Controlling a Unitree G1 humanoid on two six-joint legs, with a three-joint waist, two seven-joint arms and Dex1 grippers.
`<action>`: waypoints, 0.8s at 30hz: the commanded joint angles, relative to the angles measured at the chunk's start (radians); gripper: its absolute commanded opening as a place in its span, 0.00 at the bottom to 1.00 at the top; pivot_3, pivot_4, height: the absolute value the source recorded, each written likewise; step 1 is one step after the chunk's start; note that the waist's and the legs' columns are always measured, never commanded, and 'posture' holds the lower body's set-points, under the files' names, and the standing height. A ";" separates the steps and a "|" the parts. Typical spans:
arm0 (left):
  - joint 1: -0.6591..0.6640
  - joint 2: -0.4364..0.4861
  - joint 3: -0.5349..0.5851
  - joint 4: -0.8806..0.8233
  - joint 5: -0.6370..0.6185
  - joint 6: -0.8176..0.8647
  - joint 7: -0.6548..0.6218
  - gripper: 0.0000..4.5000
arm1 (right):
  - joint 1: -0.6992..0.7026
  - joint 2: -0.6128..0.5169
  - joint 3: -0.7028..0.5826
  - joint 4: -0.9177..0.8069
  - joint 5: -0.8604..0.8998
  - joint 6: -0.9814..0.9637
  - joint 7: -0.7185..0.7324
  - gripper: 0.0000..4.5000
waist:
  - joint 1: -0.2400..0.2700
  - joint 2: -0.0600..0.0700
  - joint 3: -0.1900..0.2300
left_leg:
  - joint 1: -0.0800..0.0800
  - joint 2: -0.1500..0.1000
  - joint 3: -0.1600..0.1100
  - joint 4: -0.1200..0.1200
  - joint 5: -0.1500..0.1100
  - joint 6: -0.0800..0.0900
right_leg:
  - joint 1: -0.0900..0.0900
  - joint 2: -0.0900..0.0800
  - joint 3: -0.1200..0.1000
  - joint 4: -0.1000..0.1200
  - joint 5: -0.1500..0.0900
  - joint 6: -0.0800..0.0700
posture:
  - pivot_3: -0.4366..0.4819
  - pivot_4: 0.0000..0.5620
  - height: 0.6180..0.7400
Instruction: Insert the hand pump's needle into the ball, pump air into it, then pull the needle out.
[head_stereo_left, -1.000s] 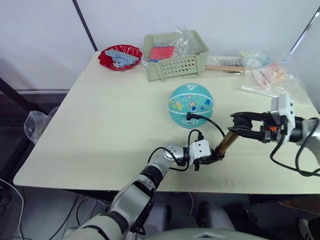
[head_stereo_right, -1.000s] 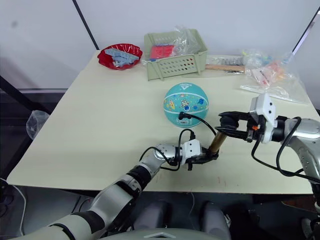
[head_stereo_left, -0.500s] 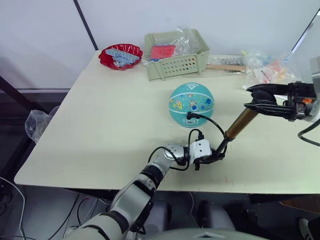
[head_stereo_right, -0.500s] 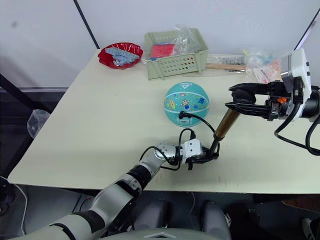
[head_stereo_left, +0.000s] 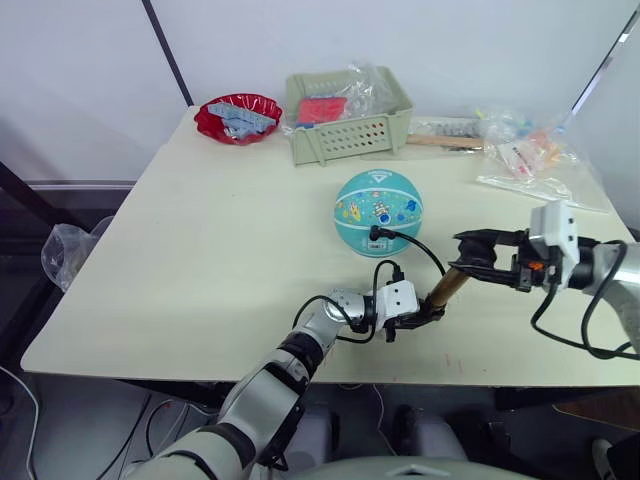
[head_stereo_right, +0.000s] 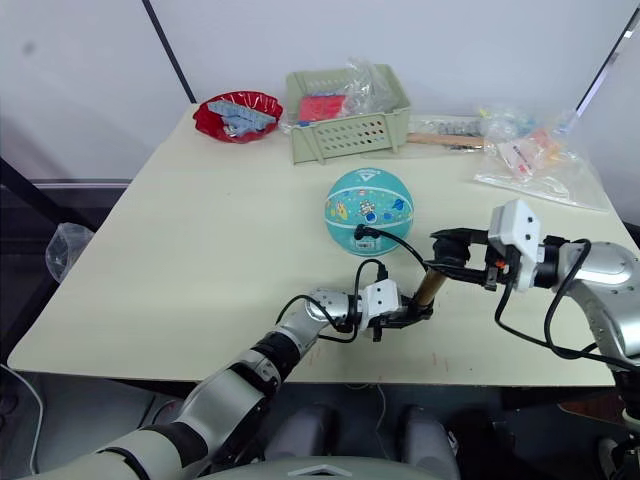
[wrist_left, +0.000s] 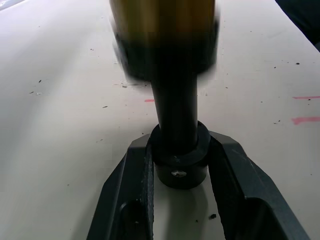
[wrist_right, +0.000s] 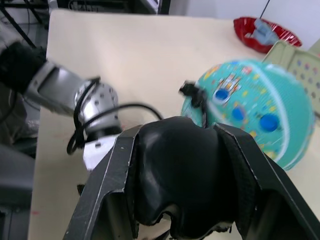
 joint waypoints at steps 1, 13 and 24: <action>0.067 0.062 -0.047 0.125 0.090 0.097 -0.008 0.24 | 0.053 0.008 0.062 0.074 -0.111 -0.018 -0.015 0.36 | -0.002 0.000 0.000 | 0.000 0.000 0.000 0.000 0.000 0.000 | 0.000 0.000 0.000 0.000 0.000 0.000 | 0.48 0.27 1.00; 0.059 0.062 -0.050 0.128 0.092 0.096 -0.013 0.24 | -0.055 -0.053 -0.060 -0.012 0.052 0.125 0.007 0.36 | -0.004 0.008 0.004 | -0.001 -0.001 0.000 0.000 0.000 0.000 | 0.000 0.001 0.000 0.000 0.001 -0.004 | 0.48 0.27 1.00; 0.051 0.060 -0.050 0.131 0.094 0.094 -0.021 0.24 | -0.212 -0.163 -0.211 -0.082 0.245 0.335 0.015 0.36 | 0.002 0.012 0.015 | -0.006 -0.003 0.000 0.000 0.000 0.000 | -0.003 -0.001 -0.001 -0.001 0.003 -0.003 | 0.48 0.27 1.00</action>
